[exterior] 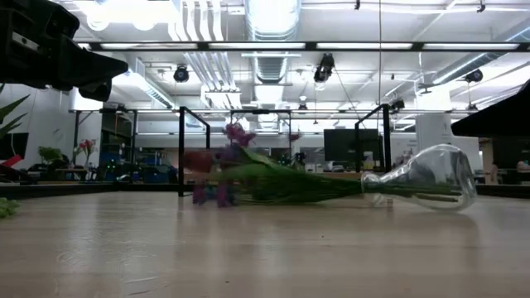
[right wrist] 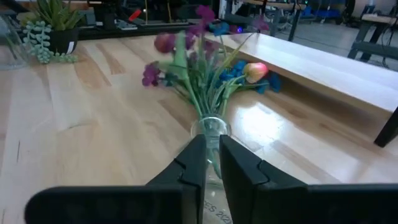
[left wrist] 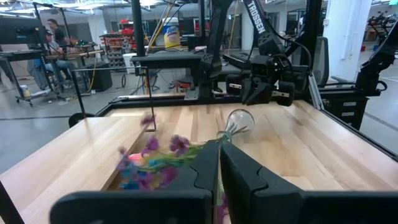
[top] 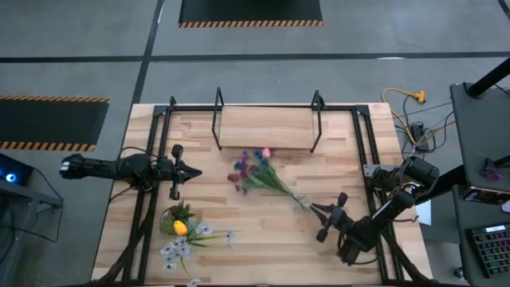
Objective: Pick and place flowers into a vace then onto a shelf
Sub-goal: Put the right transparent vase on the shelf
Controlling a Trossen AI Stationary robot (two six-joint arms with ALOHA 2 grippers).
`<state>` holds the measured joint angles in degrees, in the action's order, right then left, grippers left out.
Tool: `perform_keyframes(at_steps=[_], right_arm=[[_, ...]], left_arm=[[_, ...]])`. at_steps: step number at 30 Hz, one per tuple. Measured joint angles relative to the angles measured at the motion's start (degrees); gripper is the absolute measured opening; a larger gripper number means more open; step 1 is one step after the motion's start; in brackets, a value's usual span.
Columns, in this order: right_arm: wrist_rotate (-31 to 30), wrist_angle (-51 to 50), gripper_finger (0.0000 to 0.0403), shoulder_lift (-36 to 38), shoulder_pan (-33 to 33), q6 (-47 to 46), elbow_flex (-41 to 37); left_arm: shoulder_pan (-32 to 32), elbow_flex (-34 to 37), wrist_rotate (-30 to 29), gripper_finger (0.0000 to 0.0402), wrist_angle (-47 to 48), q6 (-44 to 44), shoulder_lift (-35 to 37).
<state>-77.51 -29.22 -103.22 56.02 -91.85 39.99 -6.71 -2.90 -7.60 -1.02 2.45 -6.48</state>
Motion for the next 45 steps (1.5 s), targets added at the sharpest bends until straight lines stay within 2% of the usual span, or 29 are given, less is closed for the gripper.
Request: perform_keyframes(at_steps=[6, 12, 14, 17, 19, 22, 27, 32, 39, 45], right_arm=[[-0.1, -0.1, 0.0067, 0.4, -0.6, 2.7, 0.4], [6.3, 0.0, 0.0171, 5.0, -5.3, 14.0, 3.6], [10.4, 0.0, 0.0209, 7.6, -7.9, 18.1, 4.7], [21.3, 0.2, 0.0257, 11.1, -13.6, 25.4, 5.9], [27.9, 0.2, 0.0278, 12.8, -18.2, 30.1, 6.6], [33.1, 0.3, 0.03, 15.1, -23.6, 35.9, 7.6], [42.7, 1.1, 0.0315, 18.1, -29.3, 43.2, 8.9], [53.1, 3.1, 0.0309, 16.3, -33.5, 50.7, 11.3], [57.9, 2.1, 0.0295, 11.1, -36.4, 56.5, 14.7], [58.7, -5.0, 0.029, 6.5, -38.2, 57.7, 16.9]], left_arm=[[0.0, 0.0, 0.0, 0.0, 0.0, 0.0, 0.0], [0.0, 0.0, 0.0, 0.0, 0.0, 0.0, 0.0], [0.0, 0.0, 0.0, 0.0, 0.0, 0.0, 0.0], [0.0, 0.0, 0.0, 0.0, 0.0, 0.0, 0.0], [0.0, 0.0, 0.0, 0.0, 0.0, 0.0, 0.0], [0.0, 0.0, 0.0, 0.0, 0.0, 0.0, 0.0], [0.0, 0.0, 0.0, 0.0, 0.2, 0.0, -0.1], [0.0, 0.0, 0.0, 0.0, 0.2, 0.0, -0.1], [0.0, 0.0, 0.0, 0.0, 0.2, 0.0, -0.1], [0.0, 0.0, 0.0, 0.0, 0.4, 0.0, -0.1]])
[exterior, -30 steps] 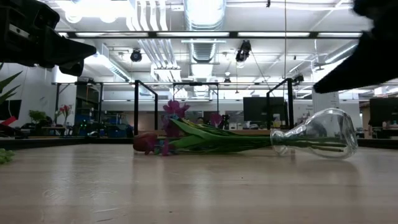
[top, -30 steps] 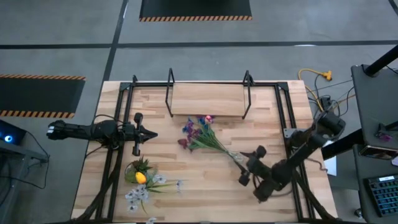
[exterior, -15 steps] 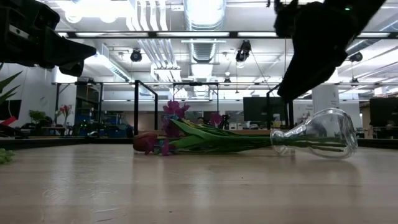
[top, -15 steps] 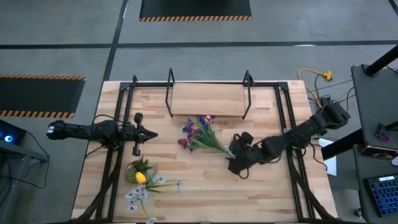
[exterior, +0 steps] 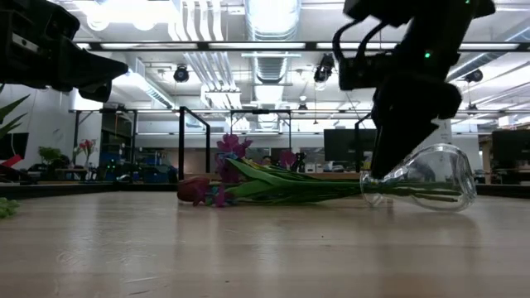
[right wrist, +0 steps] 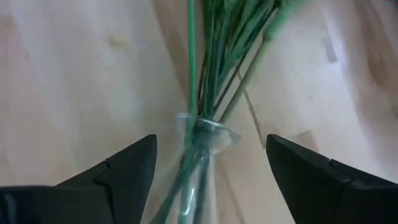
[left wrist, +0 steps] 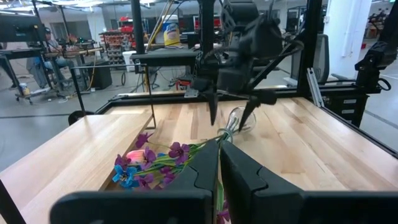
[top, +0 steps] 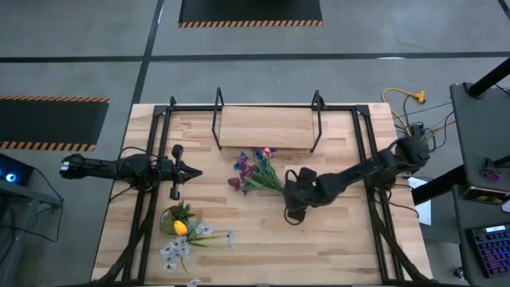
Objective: Pick and place flowers into a vace then onto a shelf
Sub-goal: Put the right transparent vase on the shelf
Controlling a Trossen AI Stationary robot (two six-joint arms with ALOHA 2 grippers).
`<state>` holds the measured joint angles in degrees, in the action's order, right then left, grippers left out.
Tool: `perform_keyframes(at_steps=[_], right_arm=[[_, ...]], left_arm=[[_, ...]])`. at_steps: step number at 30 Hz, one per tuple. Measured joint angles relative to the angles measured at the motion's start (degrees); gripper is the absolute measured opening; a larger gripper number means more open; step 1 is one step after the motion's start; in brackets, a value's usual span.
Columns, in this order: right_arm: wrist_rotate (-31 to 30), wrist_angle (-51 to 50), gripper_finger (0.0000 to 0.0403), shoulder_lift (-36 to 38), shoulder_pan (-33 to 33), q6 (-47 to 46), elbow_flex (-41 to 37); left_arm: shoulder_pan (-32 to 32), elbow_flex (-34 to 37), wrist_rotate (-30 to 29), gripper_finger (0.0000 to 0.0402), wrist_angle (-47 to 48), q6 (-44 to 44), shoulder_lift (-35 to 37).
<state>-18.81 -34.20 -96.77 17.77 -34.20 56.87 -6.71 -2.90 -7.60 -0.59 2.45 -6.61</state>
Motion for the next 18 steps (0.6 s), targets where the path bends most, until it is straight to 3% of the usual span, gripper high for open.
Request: perform_keyframes(at_steps=[6, 10, 18], right_arm=[[6.5, 0.5, 0.0294, -2.6, -1.3, 0.9, 0.8], [6.9, 0.2, 0.0287, -3.7, -2.4, 1.2, 0.8], [6.8, 0.1, 0.0231, -4.0, -4.0, 1.2, 0.6]], left_arm=[[0.0, 0.0, 0.0, 0.0, 0.0, 0.0, 0.0], [0.0, 0.0, 0.0, 0.0, 0.0, 0.0, 0.0], [0.0, 0.0, 0.0, 0.0, 0.0, 0.0, -0.1]])
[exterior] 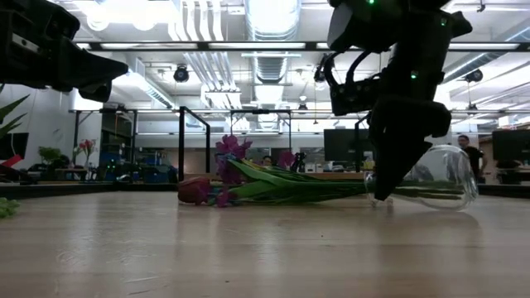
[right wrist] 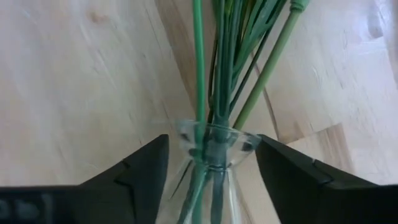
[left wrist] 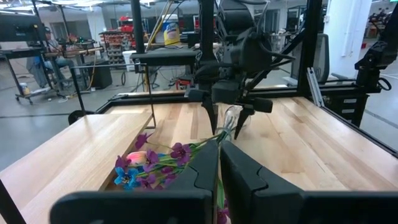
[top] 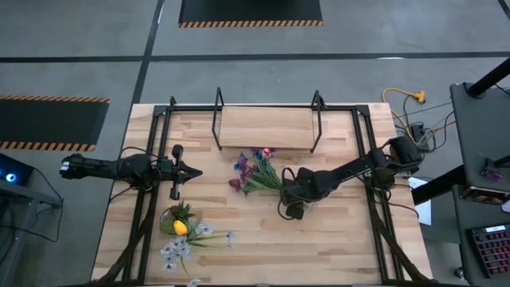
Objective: Pick and place flowers into a vace then onto a shelf
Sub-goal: Put the right transparent vase on the shelf
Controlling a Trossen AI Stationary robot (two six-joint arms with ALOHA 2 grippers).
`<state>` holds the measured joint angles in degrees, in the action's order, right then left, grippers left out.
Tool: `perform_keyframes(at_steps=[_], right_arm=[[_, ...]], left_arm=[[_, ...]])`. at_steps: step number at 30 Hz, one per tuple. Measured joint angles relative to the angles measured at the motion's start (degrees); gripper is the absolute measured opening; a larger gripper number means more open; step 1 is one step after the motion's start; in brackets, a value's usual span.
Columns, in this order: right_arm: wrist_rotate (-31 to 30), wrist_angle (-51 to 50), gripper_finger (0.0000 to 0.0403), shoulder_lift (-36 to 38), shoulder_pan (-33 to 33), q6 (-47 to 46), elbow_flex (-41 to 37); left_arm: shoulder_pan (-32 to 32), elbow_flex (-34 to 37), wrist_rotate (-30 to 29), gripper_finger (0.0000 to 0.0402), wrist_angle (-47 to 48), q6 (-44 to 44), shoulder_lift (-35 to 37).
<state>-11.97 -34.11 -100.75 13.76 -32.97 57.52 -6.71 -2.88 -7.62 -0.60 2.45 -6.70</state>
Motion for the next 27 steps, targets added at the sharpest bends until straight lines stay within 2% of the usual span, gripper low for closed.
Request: perform_keyframes(at_steps=[9, 13, 19, 27], right_arm=[[0.0, -0.1, 0.0145, -0.9, 0.0, 0.1, 0.0], [0.0, -0.1, 0.0143, -0.9, 0.0, 0.2, 0.0], [-0.2, 0.2, 0.0163, -1.0, 0.1, 0.0, 0.0], [-1.5, 1.0, 0.0143, -0.9, 0.3, -0.3, -0.5]], left_arm=[[0.0, 0.0, 0.0, 0.0, 0.0, 0.0, 0.0], [0.0, 0.0, 0.0, 0.0, 0.0, 0.0, 0.0], [0.0, 0.0, 0.0, 0.0, 0.0, 0.0, 0.0], [0.0, 0.0, 0.0, 0.0, 0.0, 0.0, 0.0]])
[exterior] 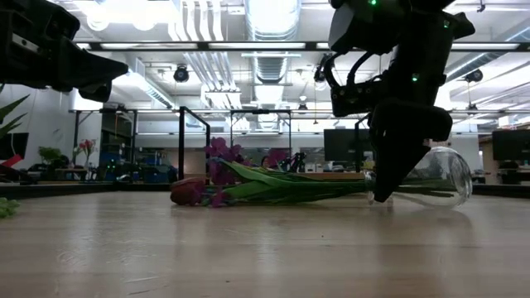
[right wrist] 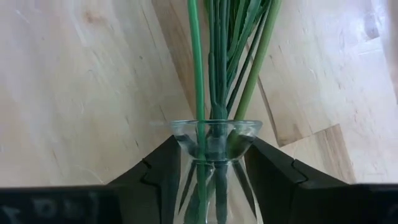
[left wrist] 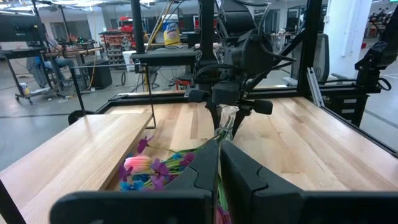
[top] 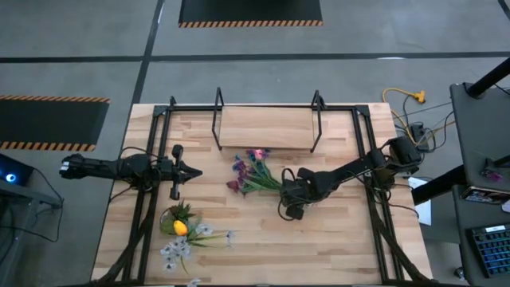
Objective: Pick and place flowers into a vace then onto a shelf
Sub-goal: Put the right transparent vase on the shelf
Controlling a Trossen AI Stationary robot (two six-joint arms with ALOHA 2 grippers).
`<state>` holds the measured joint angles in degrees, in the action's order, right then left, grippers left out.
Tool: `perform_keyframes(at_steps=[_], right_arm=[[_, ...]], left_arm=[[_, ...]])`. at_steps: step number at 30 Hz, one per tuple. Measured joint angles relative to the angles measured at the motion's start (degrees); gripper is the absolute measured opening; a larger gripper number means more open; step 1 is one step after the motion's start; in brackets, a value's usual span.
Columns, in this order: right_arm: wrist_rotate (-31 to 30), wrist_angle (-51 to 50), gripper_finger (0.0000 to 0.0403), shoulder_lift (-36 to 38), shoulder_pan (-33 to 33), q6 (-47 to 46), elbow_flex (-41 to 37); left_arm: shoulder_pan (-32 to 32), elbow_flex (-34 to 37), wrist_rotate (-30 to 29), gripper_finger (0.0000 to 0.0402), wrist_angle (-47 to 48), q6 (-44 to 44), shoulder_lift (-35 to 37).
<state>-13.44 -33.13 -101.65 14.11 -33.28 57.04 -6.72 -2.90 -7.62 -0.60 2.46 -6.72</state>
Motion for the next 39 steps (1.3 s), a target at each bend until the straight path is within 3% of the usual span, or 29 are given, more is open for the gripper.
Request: perform_keyframes(at_steps=[25, 39], right_arm=[[-4.5, 3.1, 0.0143, 1.4, 2.2, -2.4, -1.3], [-5.4, 14.5, 0.0143, 7.6, 3.7, -2.9, -9.5]], left_arm=[[0.0, 0.0, 0.0, 0.0, 0.0, 0.0, 0.0], [0.0, 0.0, 0.0, 0.0, 0.0, 0.0, 0.0]])
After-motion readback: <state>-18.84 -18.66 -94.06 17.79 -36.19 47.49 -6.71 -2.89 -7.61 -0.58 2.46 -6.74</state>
